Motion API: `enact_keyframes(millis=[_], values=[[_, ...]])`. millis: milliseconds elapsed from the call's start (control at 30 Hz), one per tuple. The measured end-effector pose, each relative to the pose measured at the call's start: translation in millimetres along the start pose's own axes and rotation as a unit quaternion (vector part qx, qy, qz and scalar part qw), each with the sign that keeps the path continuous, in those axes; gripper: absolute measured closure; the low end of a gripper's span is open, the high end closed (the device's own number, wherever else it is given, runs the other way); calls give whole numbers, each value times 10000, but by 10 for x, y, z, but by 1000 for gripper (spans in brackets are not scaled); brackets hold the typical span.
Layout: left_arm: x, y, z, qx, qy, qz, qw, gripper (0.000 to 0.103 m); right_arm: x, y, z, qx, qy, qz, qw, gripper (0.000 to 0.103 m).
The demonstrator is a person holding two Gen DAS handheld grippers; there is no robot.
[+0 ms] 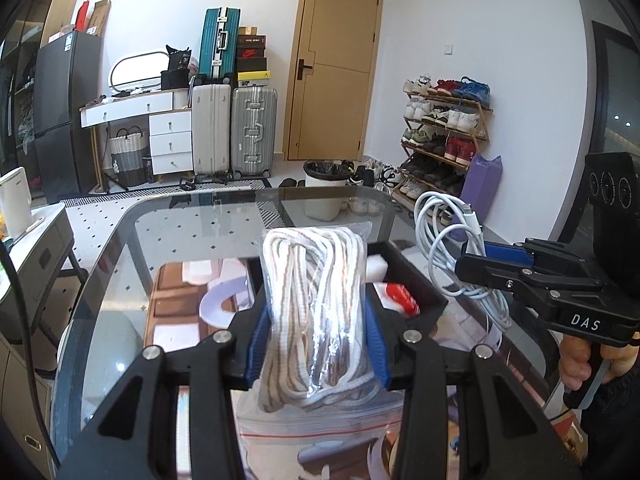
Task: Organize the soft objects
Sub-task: 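Lift the rope bag with the left gripper while the right grasps the white cable coil, then carry the rope bag with the left gripper over the box while the right carries the cable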
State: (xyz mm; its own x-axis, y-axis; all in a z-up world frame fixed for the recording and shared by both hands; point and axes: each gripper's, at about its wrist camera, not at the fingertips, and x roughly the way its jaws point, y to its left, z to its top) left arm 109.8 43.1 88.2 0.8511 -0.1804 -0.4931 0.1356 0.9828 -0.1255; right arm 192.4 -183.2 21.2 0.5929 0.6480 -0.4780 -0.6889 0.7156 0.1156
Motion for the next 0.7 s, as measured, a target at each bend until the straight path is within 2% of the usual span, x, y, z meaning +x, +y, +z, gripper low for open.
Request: enact_keyframes(millis=[400, 700], values=[[352, 92, 181, -218, -8, 3, 9998, 62, 269, -175, 202, 257, -73, 129, 9996, 76], [645, 81, 192, -197, 47, 72, 9998, 62, 575, -248, 194, 399, 117, 111, 9991, 76]])
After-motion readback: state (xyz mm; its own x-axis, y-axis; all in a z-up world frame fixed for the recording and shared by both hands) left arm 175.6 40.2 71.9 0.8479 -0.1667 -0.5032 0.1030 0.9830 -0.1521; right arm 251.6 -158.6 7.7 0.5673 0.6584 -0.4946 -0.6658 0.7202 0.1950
